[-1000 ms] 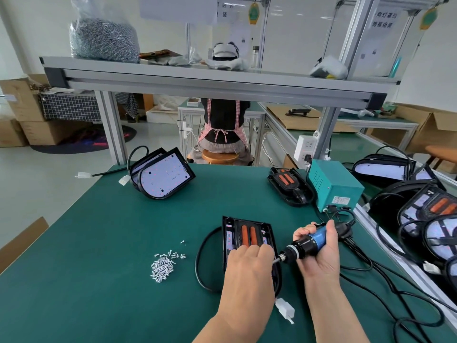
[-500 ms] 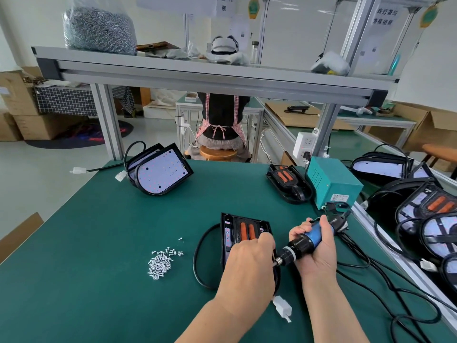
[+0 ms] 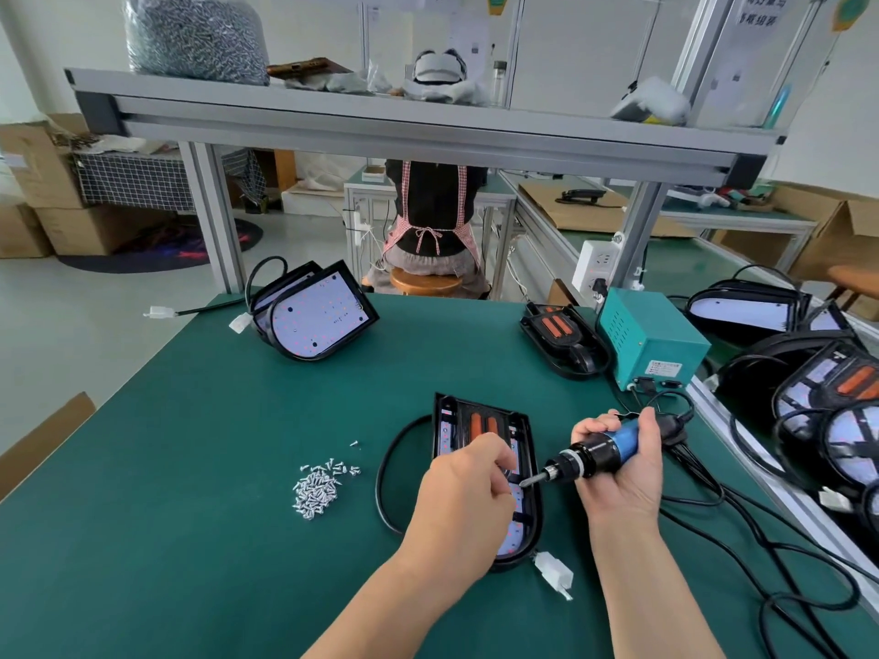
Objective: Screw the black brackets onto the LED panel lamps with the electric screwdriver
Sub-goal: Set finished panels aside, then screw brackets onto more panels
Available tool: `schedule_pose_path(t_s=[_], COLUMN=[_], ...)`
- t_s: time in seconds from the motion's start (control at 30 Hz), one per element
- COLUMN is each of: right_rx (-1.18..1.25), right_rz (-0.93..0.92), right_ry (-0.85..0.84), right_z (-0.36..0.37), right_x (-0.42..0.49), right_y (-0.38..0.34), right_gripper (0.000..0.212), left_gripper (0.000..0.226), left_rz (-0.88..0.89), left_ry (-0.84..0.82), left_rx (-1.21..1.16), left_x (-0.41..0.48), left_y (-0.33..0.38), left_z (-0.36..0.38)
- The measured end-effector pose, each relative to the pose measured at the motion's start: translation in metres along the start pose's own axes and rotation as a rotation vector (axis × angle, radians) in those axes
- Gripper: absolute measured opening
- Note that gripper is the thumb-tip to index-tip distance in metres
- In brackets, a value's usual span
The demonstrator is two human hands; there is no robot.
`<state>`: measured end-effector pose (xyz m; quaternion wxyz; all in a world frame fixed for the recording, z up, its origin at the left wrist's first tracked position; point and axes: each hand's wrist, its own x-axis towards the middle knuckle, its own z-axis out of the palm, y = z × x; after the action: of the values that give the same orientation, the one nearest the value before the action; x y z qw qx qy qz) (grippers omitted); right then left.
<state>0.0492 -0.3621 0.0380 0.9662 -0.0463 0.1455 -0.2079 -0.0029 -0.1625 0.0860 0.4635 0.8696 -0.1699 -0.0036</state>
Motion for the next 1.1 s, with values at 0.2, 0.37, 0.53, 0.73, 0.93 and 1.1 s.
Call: schedule_pose_path(t_s=[0.2,0.37,0.53,0.73,0.93,1.1], right_rx=[-0.020,-0.014,-0.038,-0.043,-0.076,-0.080], right_rz=[-0.004,-0.009,-0.002,0.000,-0.009,-0.019], right_ry=[-0.007,-0.001,0.005,0.010,-0.005,0.001], right_z=[0.000,0.002,0.002,0.002,0.002,0.002], right_x=[-0.002,-0.002,-0.002,-0.001,0.000,-0.001], right_y=[0.002,0.001,0.003,0.003,0.004,0.005], right_gripper=[0.038,0.034,0.032,0.031,0.030,0.030], left_gripper=[0.026,0.028,0.029,0.031,0.031,0.039], left_rz=[-0.018,-0.035,-0.036,0.059,0.263,0.308], left_ry=[0.032,0.085,0.092,0.104,0.124,0.123], left_rx=[-0.029,-0.022,-0.013,0.067,0.362,0.426], left_x=[-0.001,-0.001,0.002,0.000,-0.003,-0.004], left_y=[0.003,0.001,0.002,0.002,0.002,0.005], left_z=[0.010,0.012,0.012,0.014,0.017,0.017])
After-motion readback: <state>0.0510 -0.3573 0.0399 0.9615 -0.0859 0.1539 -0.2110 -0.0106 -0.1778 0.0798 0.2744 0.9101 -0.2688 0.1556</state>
